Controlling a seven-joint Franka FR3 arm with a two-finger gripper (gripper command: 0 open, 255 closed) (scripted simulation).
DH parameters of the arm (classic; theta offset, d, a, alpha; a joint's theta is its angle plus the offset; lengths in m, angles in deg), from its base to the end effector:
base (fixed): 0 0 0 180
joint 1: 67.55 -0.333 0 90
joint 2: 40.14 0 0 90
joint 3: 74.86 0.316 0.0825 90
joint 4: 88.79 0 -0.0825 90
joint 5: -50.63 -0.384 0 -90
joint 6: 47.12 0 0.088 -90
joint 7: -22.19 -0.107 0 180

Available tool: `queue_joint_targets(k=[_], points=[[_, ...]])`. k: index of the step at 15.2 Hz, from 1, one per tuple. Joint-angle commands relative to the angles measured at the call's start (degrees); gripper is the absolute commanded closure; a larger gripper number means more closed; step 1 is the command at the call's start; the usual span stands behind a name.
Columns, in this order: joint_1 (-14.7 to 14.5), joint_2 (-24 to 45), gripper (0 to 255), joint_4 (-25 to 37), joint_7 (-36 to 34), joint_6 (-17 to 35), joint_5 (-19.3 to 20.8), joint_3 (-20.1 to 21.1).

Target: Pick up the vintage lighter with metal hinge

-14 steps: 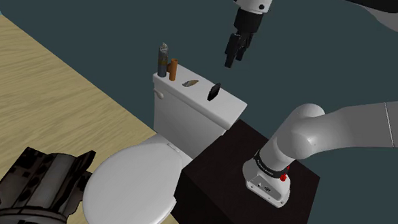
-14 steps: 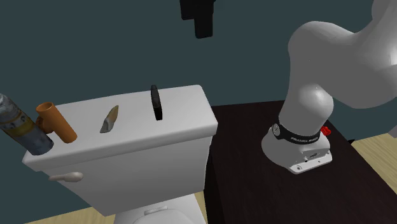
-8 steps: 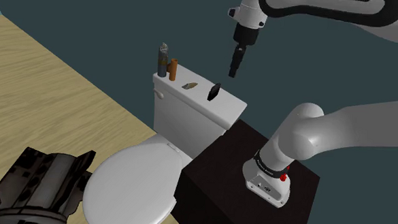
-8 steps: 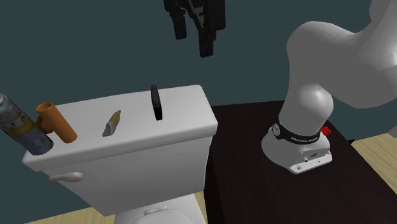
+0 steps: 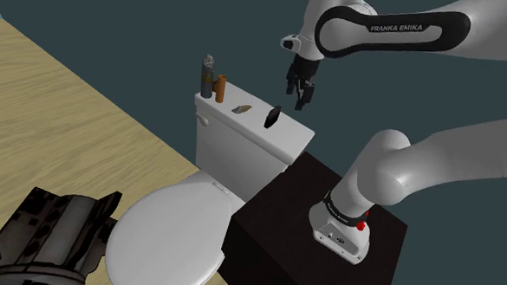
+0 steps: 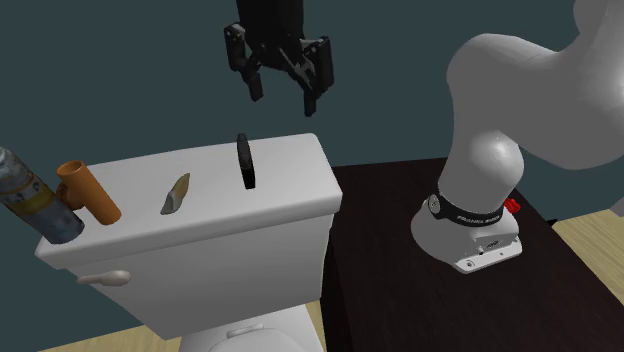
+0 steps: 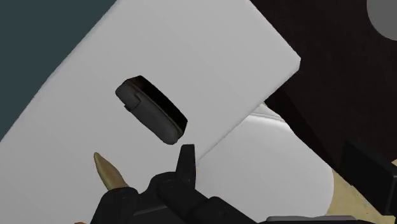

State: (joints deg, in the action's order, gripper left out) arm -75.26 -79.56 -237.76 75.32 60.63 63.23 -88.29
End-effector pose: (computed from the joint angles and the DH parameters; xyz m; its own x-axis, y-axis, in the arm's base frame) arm 0.3375 -0.0520 0.4623 0.5768 0.8137 -0.0716 0.8159 -0.5782 0.0019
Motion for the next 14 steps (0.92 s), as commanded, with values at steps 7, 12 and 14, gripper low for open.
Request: queue_joint_targets(k=[7, 12, 14], points=[[-6.2, 13.9, 0, -1.0, 31.4, 18.9, 7.8, -12.3], [-9.0, 21.2, 0, -0.6, 41.7, 27.1, 8.0, -16.4], [-9.1, 22.5, 0, -1.3, 41.7, 29.1, 7.9, -16.8]])
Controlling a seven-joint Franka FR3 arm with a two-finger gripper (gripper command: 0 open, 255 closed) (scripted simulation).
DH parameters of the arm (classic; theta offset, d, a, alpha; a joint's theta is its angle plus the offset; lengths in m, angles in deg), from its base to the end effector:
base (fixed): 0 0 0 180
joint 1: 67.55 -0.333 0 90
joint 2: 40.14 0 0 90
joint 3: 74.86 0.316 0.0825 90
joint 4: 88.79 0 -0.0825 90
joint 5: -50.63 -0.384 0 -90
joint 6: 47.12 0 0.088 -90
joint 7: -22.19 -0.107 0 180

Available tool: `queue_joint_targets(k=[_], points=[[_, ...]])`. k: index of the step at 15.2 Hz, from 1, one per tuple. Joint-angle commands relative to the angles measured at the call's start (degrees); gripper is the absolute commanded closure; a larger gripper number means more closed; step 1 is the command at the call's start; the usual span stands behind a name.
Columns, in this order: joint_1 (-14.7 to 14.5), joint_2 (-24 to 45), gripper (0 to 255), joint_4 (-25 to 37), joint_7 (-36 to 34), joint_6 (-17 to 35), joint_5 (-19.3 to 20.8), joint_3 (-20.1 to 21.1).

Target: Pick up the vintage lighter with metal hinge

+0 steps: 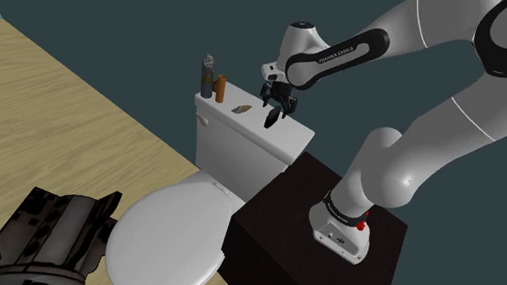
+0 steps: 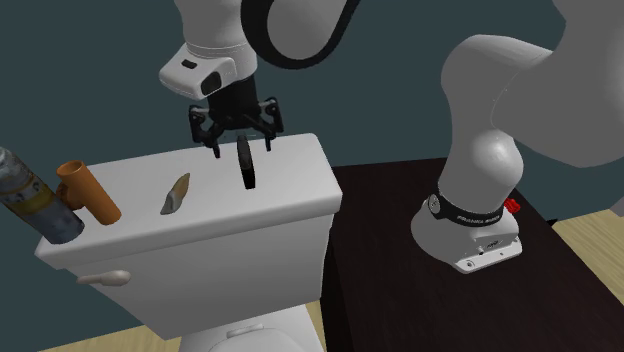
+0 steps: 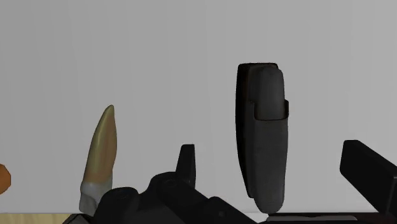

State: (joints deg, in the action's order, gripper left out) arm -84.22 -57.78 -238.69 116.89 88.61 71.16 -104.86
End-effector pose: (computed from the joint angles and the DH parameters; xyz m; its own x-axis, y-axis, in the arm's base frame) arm 0.4075 -0.0937 0.3439 -0.1192 0.9871 -0.1072 0.9924 0.1219 0.0184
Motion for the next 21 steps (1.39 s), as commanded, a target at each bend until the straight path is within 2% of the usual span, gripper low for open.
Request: queue_joint_targets(k=[1, 5, 6, 15, 21], points=[[-0.2, 1.4, 0, -0.7, 0.2, 2.1, -0.1, -0.4], [-0.4, 3.3, 0, -1.4, 0.3, 4.7, -0.3, -0.9], [-0.3, 3.2, 255, -1.4, 0.3, 4.6, -0.3, -0.9], [-0.4, 3.3, 255, -1.4, 0.3, 4.7, -0.3, -0.9], [0.0, -0.9, 255, 0.4, 0.1, -1.3, 0.1, 0.3]])
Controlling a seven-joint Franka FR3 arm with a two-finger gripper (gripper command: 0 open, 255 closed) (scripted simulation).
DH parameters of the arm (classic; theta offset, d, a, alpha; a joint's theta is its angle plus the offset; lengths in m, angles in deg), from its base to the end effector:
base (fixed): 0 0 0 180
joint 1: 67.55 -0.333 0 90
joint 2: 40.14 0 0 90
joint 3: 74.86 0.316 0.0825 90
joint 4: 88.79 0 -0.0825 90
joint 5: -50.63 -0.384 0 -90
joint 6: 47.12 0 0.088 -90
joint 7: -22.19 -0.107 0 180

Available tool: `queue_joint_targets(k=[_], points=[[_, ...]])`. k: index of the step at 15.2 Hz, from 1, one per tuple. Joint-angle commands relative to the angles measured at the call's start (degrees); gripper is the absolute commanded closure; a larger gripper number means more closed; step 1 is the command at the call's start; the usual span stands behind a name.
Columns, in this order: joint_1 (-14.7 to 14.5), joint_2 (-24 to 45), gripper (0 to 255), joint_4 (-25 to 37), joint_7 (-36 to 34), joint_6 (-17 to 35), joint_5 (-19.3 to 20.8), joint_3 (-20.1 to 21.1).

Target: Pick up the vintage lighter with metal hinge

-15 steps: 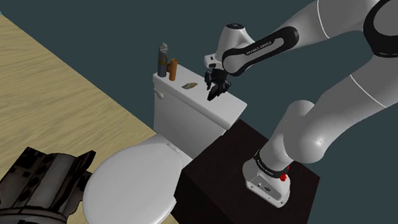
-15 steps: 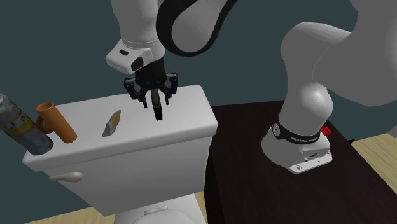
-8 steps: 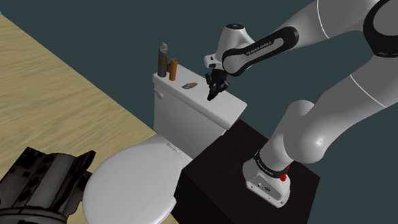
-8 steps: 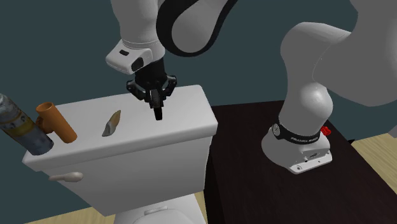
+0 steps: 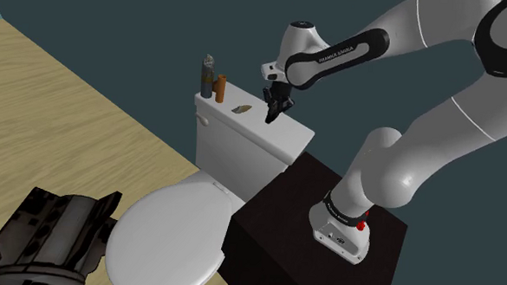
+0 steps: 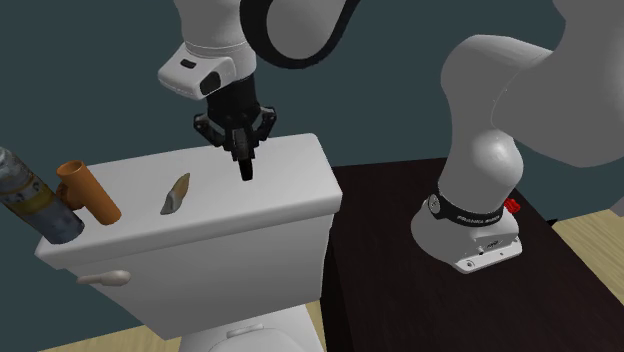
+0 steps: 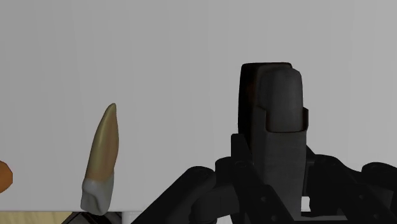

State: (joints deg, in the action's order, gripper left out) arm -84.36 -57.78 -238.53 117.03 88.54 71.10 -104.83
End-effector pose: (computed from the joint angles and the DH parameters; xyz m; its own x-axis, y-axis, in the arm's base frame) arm 0.4085 -0.0929 0.3450 -0.1231 0.9866 -0.1075 0.9918 0.1259 0.0197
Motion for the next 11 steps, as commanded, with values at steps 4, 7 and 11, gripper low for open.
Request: queue_joint_targets(k=[4, 7, 11], points=[[0.3, -3.3, 255, 1.8, 0.0, -5.0, 0.1, 1.0], [0.3, -4.9, 255, 3.0, 0.1, -7.8, 0.0, 1.6], [0.3, -5.9, 255, 3.9, 0.2, -9.7, -0.1, 2.0]])
